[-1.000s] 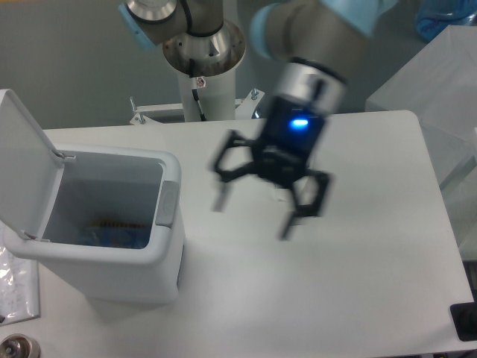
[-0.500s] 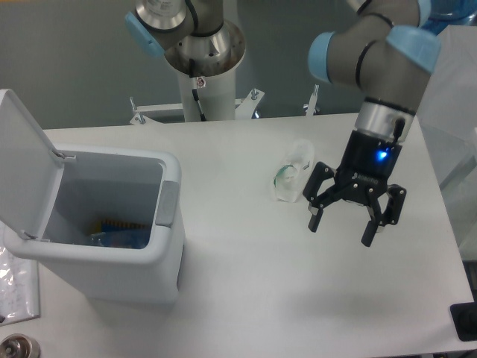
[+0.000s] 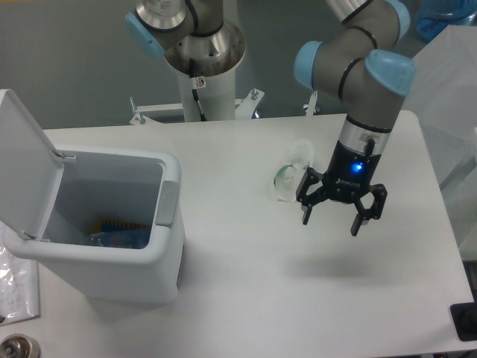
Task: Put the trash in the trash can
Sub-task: 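Move the gripper over the crumpled plastic bag and lower it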
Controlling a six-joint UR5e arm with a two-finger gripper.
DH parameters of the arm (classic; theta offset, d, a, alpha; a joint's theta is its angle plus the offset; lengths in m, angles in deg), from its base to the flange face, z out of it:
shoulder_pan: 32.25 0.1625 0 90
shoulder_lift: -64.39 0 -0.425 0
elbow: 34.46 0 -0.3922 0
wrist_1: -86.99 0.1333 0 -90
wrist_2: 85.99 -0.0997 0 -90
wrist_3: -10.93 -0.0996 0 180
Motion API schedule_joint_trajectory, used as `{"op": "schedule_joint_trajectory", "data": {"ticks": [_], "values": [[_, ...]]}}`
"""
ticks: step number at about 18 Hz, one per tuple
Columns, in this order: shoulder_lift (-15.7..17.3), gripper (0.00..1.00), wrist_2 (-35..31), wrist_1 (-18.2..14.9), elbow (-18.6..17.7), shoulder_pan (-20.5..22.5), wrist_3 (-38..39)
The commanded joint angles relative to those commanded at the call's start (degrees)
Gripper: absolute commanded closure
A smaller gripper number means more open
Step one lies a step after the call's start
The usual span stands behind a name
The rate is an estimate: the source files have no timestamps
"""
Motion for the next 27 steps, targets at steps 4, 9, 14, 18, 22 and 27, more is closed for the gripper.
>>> {"op": "schedule_joint_trajectory", "data": {"ticks": [4,9,14,18,22,27], "values": [[0.8,0.00,-1.0,-10.6,-0.3,-0.3,-10.9],[3.0,0.00,-6.1,-20.0,-3.4,-0.1,-19.9],[3.4,0.00,-12.9,-19.3,-6.7,-0.4,-24.4],[3.3,0.00,-18.2,-18.9,-7.2,-0.6,-25.0],[3.0,0.00,-20.3,-17.3,-7.5,-0.3,-24.5],[2.5,0.53,-20.5,-16.9,-7.6,-0.2,-25.1]]}}
